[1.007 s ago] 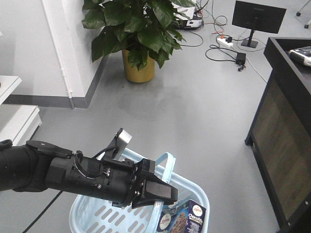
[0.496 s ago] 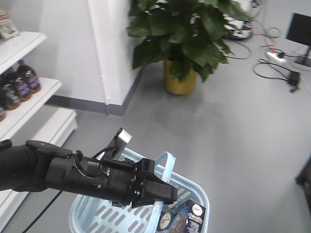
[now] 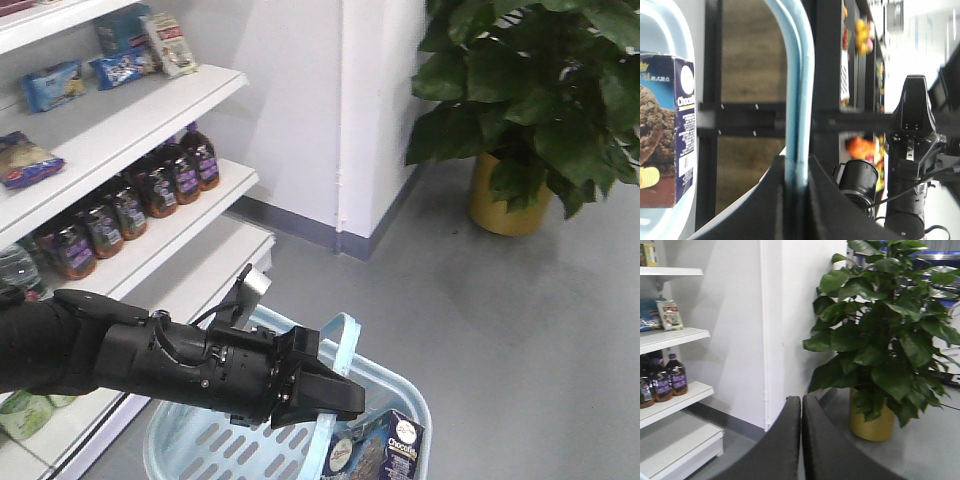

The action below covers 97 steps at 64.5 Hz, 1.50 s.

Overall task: Left arm holds basket, right arm returns cookies
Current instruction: 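Drive to the snack shelf, right gripper facing the lower shelf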

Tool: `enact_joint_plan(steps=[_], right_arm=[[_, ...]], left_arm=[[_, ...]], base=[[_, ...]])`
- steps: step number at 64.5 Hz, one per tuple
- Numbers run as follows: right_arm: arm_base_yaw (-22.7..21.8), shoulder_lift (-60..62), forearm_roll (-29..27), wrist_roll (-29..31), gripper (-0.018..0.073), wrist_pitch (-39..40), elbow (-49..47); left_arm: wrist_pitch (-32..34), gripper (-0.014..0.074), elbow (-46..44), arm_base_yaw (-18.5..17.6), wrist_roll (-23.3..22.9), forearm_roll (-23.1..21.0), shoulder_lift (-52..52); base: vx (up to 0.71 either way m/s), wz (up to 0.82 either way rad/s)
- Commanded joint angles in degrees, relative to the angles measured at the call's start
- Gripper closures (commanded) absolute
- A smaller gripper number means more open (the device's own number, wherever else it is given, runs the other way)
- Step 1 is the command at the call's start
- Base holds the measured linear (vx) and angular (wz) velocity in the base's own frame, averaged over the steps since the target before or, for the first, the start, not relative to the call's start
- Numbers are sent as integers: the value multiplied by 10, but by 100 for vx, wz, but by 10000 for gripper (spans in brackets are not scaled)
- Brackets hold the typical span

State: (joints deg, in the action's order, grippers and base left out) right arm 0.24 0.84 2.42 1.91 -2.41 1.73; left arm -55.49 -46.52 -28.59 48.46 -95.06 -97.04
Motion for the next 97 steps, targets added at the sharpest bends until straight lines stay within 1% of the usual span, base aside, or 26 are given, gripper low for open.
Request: enact_joint_plan(steps=[1, 33, 85, 97], right_arm=[[0, 4, 3, 0, 568, 41, -1], [0, 4, 3, 0, 568, 41, -1], [0, 4, 3, 0, 568, 41, -1], [0, 4, 3, 0, 568, 41, -1]], left_arm=[[-44, 603, -16, 0, 2, -40, 27], [-44, 603, -16, 0, 2, -40, 27], [-44, 603, -16, 0, 2, -40, 27], [-44, 603, -16, 0, 2, -40, 27]], base=[[19, 60], [18, 75], [16, 68], [13, 51]])
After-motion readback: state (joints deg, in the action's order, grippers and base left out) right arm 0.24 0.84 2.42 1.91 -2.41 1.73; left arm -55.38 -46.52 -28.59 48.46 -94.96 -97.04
